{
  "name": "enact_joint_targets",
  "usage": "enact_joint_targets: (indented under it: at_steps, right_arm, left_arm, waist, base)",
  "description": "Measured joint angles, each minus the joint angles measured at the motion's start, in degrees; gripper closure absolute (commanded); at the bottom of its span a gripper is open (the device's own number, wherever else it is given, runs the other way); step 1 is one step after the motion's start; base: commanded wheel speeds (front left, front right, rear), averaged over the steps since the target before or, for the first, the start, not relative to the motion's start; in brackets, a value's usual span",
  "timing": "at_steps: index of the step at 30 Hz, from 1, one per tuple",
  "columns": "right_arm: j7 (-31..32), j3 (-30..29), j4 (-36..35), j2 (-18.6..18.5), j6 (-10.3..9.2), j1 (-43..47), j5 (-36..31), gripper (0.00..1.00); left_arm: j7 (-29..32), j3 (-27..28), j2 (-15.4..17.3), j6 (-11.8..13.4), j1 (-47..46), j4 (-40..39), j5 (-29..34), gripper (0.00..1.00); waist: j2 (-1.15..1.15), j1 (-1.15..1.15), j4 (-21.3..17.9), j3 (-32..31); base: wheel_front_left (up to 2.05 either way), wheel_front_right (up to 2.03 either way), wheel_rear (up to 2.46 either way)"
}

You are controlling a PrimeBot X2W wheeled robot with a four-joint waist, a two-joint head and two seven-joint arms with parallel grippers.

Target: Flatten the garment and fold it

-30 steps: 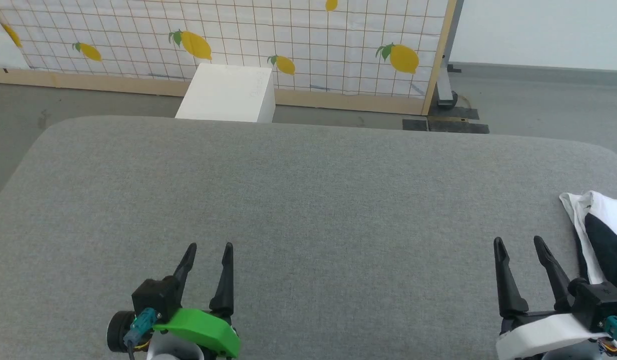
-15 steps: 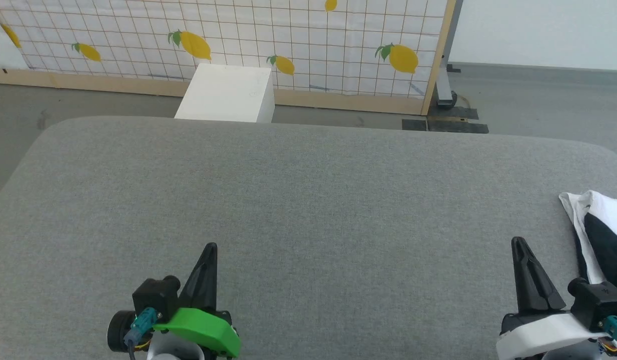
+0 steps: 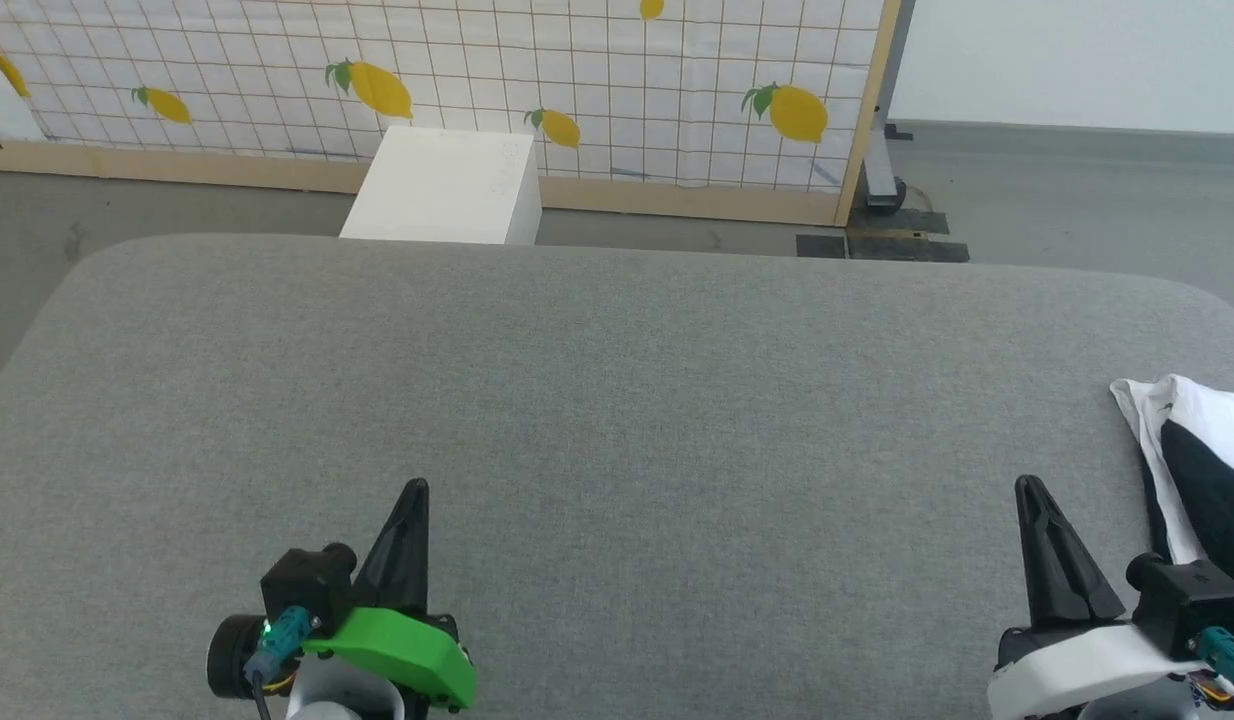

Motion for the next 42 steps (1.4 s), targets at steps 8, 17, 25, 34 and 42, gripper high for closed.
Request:
enact_joint_targets:
  at_steps: [8, 17, 25, 34, 42]
  right_arm:
    - [0.5, 0.3, 0.0, 0.0, 0.0, -0.2, -0.4, 1.0]
    - [1.1, 0.6, 0.0, 0.0, 0.0, -0.4, -0.9, 1.0]
    - [1.7, 0.8, 0.0, 0.0, 0.0, -0.9, -1.4, 1.0]
    - [2.3, 1.2, 0.0, 0.0, 0.0, -1.3, -2.0, 1.0]
    - [3.0, 1.4, 0.0, 0.0, 0.0, -1.5, -2.6, 1.0]
  left_arm:
    - [1.0, 0.4, 0.0, 0.4, 0.0, -0.8, 0.5, 1.0]
    - [2.0, 0.8, 0.0, 0.8, 0.0, -1.9, 2.0, 1.0]
    - [3.0, 1.0, 0.0, 1.0, 0.0, -2.7, 2.6, 1.0]
    - [4.0, 1.5, 0.0, 1.5, 0.0, -3.7, 3.5, 1.0]
    - [5.0, 2.0, 0.0, 1.9, 0.1, -4.6, 3.9, 1.0]
  waist:
    - [0.0, 0.0, -0.3, 0.1]
    - [0.0, 0.0, -0.7, 0.2]
    - [0.0, 0.0, -1.1, 0.4]
    - [0.0, 0.0, -1.5, 0.5]
    - [0.0, 0.0, -1.8, 0.6]
  base:
    - [0.0, 0.0, 0.0]
    - [0.0, 0.0, 0.0]
    - [0.0, 0.0, 0.0]
    - [0.0, 0.0, 0.0]
    - [0.0, 0.0, 0.0]
